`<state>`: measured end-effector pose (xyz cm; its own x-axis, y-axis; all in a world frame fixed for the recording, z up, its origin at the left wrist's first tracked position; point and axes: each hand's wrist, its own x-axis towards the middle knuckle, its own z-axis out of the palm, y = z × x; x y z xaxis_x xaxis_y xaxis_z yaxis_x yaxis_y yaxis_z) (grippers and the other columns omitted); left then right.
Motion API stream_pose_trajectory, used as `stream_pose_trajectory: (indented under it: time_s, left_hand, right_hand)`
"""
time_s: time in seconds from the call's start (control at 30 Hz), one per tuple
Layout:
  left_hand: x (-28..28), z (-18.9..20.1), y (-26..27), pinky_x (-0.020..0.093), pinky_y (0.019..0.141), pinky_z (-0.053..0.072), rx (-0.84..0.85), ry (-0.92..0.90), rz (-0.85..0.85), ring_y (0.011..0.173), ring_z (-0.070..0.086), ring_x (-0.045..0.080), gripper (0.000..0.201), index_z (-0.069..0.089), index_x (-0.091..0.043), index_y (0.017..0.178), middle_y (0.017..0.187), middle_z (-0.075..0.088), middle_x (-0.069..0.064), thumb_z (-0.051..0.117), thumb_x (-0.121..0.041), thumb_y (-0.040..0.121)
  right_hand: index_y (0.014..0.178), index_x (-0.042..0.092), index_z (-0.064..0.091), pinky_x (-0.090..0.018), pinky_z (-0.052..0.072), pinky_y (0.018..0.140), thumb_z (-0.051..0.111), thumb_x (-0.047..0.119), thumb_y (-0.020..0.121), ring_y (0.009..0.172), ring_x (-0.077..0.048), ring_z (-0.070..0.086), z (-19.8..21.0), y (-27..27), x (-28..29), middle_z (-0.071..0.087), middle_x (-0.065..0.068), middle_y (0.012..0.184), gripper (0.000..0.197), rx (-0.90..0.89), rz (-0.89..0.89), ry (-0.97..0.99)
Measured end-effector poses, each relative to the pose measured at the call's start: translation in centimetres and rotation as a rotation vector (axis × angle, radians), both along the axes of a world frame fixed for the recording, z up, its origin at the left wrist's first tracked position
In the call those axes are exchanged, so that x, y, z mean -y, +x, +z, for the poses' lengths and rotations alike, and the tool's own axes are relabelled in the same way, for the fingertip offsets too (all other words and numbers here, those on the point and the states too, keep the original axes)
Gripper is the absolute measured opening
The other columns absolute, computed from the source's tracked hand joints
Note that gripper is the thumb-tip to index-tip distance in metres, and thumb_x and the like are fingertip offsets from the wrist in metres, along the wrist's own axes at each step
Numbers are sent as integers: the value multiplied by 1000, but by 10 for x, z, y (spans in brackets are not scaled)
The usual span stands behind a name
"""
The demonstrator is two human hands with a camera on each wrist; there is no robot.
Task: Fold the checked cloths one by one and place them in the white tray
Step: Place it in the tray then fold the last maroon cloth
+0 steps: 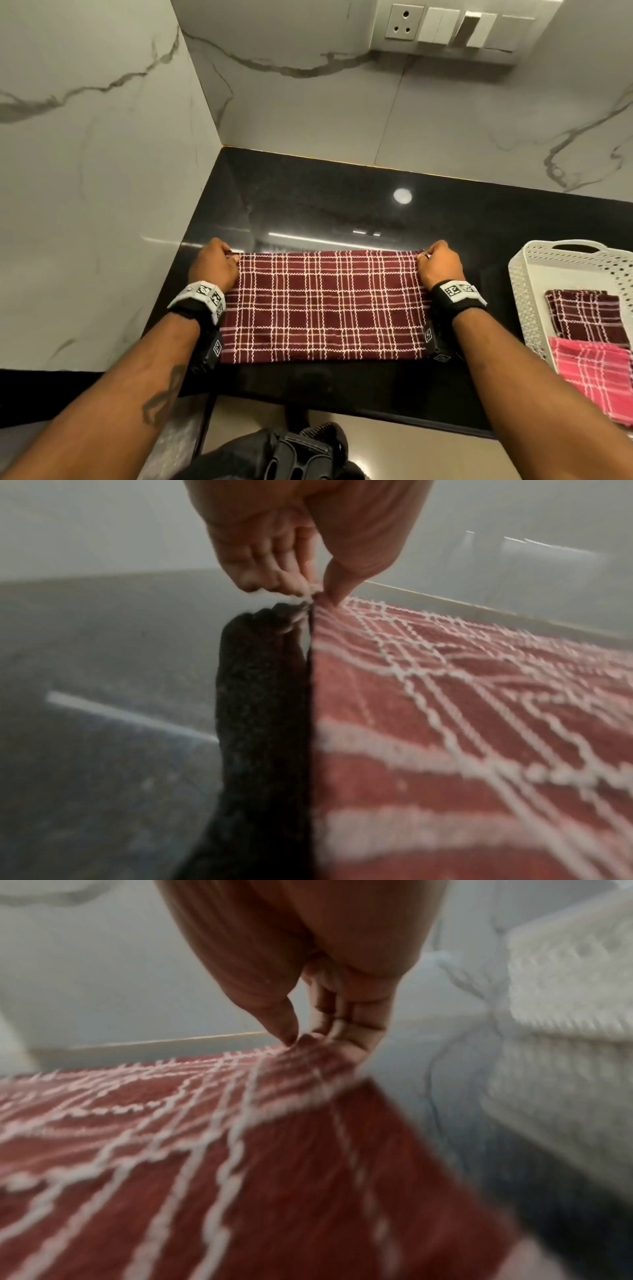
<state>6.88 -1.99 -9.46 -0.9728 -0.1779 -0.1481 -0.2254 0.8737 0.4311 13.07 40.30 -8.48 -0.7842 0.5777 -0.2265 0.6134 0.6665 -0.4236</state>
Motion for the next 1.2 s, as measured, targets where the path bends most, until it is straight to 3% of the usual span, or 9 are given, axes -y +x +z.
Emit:
stream_pose_trajectory:
  time_s: [0.1,0.2,0.3,0.4,0.53,0.67,0.77,0.97,1.2]
  left_hand:
    - [-28,7,17,41,92,47,-204,-260,-220,107,54,29,36,54,-12,121,117,57,10,61,-10,85]
    - [-73,7,42,39,110,38,-222,-234,-691,129,44,21,43,43,-19,137,143,47,4,51,-24,96]
    - [-103,-7,54,46,124,7,9,-349,-1001,152,1,21,62,9,-21,157,164,1,0,22,-49,103]
    - [-86,-18,56,46,124,-1,85,-431,-963,152,-14,21,71,-11,-22,156,162,-19,1,2,-62,99]
    - [-27,-22,54,44,123,-5,120,-401,-782,149,-22,19,76,-17,-23,155,160,-26,-1,5,-66,96]
    - [9,-22,58,42,123,-8,203,-404,-638,149,-22,18,81,-16,-18,155,163,-23,2,8,-66,95]
    - [0,-12,62,42,123,-9,252,-431,-592,149,-21,20,81,-15,-14,155,163,-22,6,12,-63,97]
    - [-83,-3,103,46,124,-3,167,-436,-904,150,-19,19,69,-14,-23,155,161,-24,1,4,-59,99]
    - [5,-15,144,41,122,-9,231,-419,-609,148,-23,16,73,-17,-24,155,161,-26,-2,10,-61,98]
  right_hand:
    - [113,8,51,-51,44,90,54,30,94,109,-39,54,15,2,27,59,-18,116,29,-8,165,337]
    - [126,13,48,-54,38,107,57,33,93,126,-32,47,21,12,89,51,-10,134,39,-71,410,188]
    - [157,20,7,-60,2,120,40,39,101,153,-29,-2,0,20,145,-1,-4,166,68,196,817,71]
    - [155,27,-16,-58,-14,117,20,60,99,149,-24,-24,-22,20,139,-28,3,159,74,321,894,89]
    - [152,28,-23,-57,-17,116,10,81,88,145,-23,-30,-25,33,70,-35,2,155,90,369,675,156]
    - [155,19,-18,-58,-15,117,12,78,90,147,-22,-27,-22,42,29,-29,-3,160,93,437,510,207]
    - [156,12,-13,-59,-13,118,14,68,95,149,-26,-23,-14,45,58,-24,-8,162,87,398,490,272]
    - [157,24,-12,-57,-14,117,13,57,101,149,-25,-22,-16,76,163,-28,2,158,69,295,960,108]
    - [155,21,-20,-56,-18,116,15,69,96,146,-21,-28,-24,117,40,-30,0,159,83,379,621,120]
